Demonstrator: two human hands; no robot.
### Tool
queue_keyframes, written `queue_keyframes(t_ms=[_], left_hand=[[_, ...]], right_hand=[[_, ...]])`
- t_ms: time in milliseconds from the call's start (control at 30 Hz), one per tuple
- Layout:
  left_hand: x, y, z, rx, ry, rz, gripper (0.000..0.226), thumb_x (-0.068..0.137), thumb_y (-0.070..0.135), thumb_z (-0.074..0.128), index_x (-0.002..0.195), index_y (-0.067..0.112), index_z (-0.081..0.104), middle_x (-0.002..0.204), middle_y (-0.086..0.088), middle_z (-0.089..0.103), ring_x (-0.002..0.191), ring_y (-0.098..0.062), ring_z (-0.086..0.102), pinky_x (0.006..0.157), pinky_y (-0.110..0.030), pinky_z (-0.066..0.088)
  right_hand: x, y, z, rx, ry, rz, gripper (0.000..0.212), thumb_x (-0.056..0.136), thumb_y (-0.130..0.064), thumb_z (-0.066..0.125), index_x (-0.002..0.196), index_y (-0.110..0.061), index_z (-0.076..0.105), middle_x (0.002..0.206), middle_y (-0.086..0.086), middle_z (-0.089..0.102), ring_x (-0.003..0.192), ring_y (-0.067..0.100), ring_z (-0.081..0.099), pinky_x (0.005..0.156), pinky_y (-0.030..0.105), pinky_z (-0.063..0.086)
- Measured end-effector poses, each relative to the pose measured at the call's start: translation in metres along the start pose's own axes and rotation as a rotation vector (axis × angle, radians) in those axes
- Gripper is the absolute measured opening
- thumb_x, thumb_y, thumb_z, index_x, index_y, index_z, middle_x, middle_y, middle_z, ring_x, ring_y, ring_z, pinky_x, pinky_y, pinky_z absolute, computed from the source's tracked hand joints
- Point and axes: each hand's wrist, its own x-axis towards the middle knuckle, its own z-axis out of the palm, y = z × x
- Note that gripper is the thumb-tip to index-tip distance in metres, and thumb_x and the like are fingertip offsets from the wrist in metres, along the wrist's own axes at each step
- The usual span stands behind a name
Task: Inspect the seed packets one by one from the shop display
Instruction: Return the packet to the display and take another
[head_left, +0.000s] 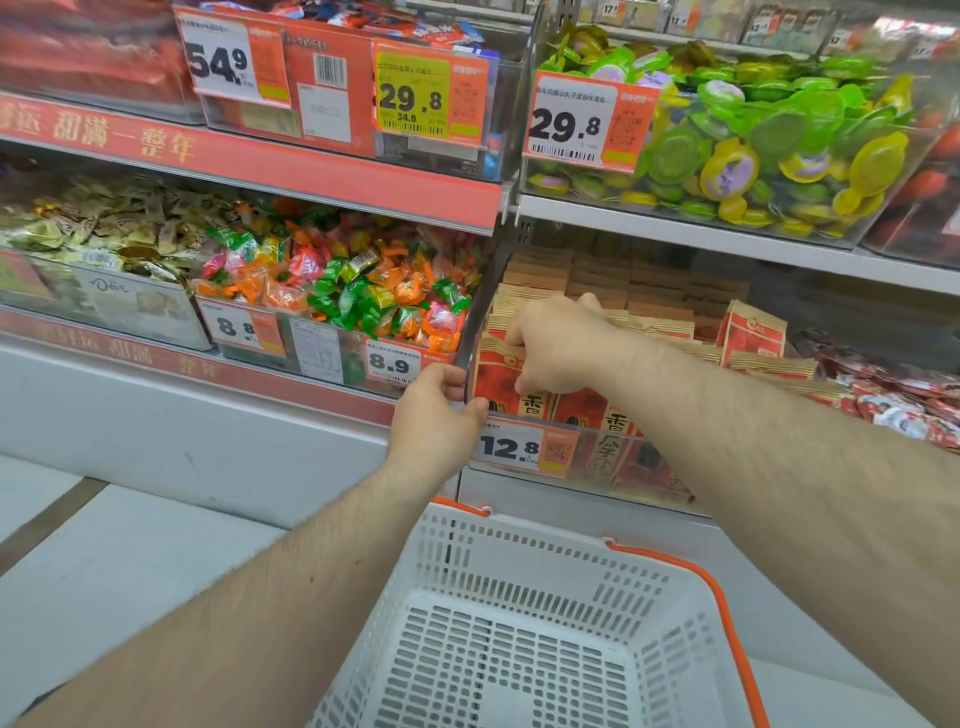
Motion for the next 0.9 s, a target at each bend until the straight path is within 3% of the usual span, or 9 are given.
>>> queue_keyframes(t_ms=[133, 267, 367, 500, 600, 700, 767, 833, 900], left_hand=[[0.000, 0.001, 0.000, 0.014, -0.002, -0.002, 0.019, 0.091, 0.017, 0.069, 0.100, 0.024, 0.054, 0.087, 0.015, 0.057, 0.077, 0.004, 0.052, 0.061, -0.012, 0.035], [0.003, 0.005, -0.002, 0.072, -0.005, 0.005, 0.023, 0.083, 0.023, 0.070, 0.102, 0.023, 0.058, 0.099, 0.008, 0.060, 0.090, -0.008, 0.058, 0.074, -0.024, 0.046], [0.004, 0.020, -0.007, 0.250, 0.086, 0.254, 0.033, 0.081, 0.021, 0.069, 0.113, 0.019, 0.058, 0.113, 0.007, 0.046, 0.104, -0.008, 0.046, 0.089, -0.026, 0.040], [-0.007, 0.055, -0.004, 0.356, 0.140, 0.621, 0.031, 0.080, 0.021, 0.061, 0.111, 0.013, 0.062, 0.109, 0.002, 0.051, 0.103, -0.013, 0.046, 0.086, -0.025, 0.036], [-0.003, 0.080, 0.009, 0.440, 0.020, 0.716, 0.028, 0.080, 0.022, 0.061, 0.106, 0.015, 0.065, 0.108, 0.001, 0.058, 0.105, -0.018, 0.050, 0.088, -0.030, 0.039], [0.020, 0.107, 0.026, 0.533, -0.173, 0.649, 0.029, 0.089, 0.020, 0.060, 0.117, 0.019, 0.064, 0.121, 0.001, 0.060, 0.117, -0.022, 0.051, 0.102, -0.041, 0.042], [0.041, 0.119, 0.038, 0.605, -0.281, 0.585, 0.032, 0.093, 0.025, 0.056, 0.124, 0.022, 0.062, 0.129, 0.001, 0.058, 0.123, -0.021, 0.050, 0.105, -0.044, 0.042], [0.061, 0.127, 0.052, 0.640, -0.376, 0.512, 0.035, 0.096, 0.025, 0.051, 0.130, 0.022, 0.059, 0.137, -0.002, 0.056, 0.126, -0.023, 0.051, 0.107, -0.042, 0.042], [0.082, 0.130, 0.066, 0.689, -0.435, 0.451, 0.038, 0.099, 0.026, 0.046, 0.135, 0.021, 0.057, 0.142, -0.004, 0.055, 0.128, -0.025, 0.051, 0.107, -0.041, 0.043]], right_hand=[[0.002, -0.003, 0.000, -0.032, -0.015, 0.017, 0.025, 0.085, -0.035, 0.074, 0.074, -0.025, 0.054, 0.077, -0.009, 0.051, 0.094, 0.020, 0.042, 0.105, 0.050, 0.027], [-0.005, 0.000, 0.000, 0.001, 0.022, 0.005, 0.022, 0.085, -0.041, 0.073, 0.079, -0.026, 0.058, 0.080, -0.010, 0.056, 0.094, 0.020, 0.049, 0.103, 0.050, 0.028], [-0.019, 0.012, 0.000, 0.079, 0.111, -0.001, 0.030, 0.086, -0.053, 0.065, 0.106, -0.031, 0.065, 0.100, -0.010, 0.065, 0.107, 0.020, 0.052, 0.104, 0.048, 0.028], [-0.040, 0.045, -0.002, 0.216, 0.354, 0.014, 0.042, 0.088, -0.058, 0.058, 0.120, -0.030, 0.064, 0.123, -0.008, 0.065, 0.121, 0.020, 0.049, 0.106, 0.044, 0.030], [-0.051, 0.070, -0.002, 0.223, 0.238, 0.073, 0.069, 0.085, -0.070, 0.049, 0.136, -0.023, 0.052, 0.139, -0.002, 0.056, 0.130, 0.023, 0.047, 0.109, 0.044, 0.033], [-0.054, 0.085, 0.003, 0.182, 0.059, 0.082, 0.100, 0.063, -0.088, 0.040, 0.141, -0.025, 0.041, 0.142, -0.001, 0.052, 0.130, 0.026, 0.048, 0.108, 0.045, 0.036], [-0.051, 0.094, 0.006, 0.167, -0.021, 0.075, 0.109, 0.057, -0.092, 0.032, 0.143, -0.027, 0.037, 0.146, -0.001, 0.048, 0.134, 0.025, 0.043, 0.110, 0.047, 0.033], [-0.043, 0.102, 0.002, 0.289, -0.089, 0.138, 0.093, 0.074, -0.085, 0.029, 0.147, -0.027, 0.036, 0.150, 0.001, 0.045, 0.133, 0.026, 0.044, 0.109, 0.044, 0.036], [-0.026, 0.114, 0.001, 0.367, -0.135, 0.185, 0.062, 0.098, -0.057, 0.029, 0.150, -0.023, 0.033, 0.150, 0.006, 0.043, 0.125, 0.029, 0.048, 0.106, 0.042, 0.039]])
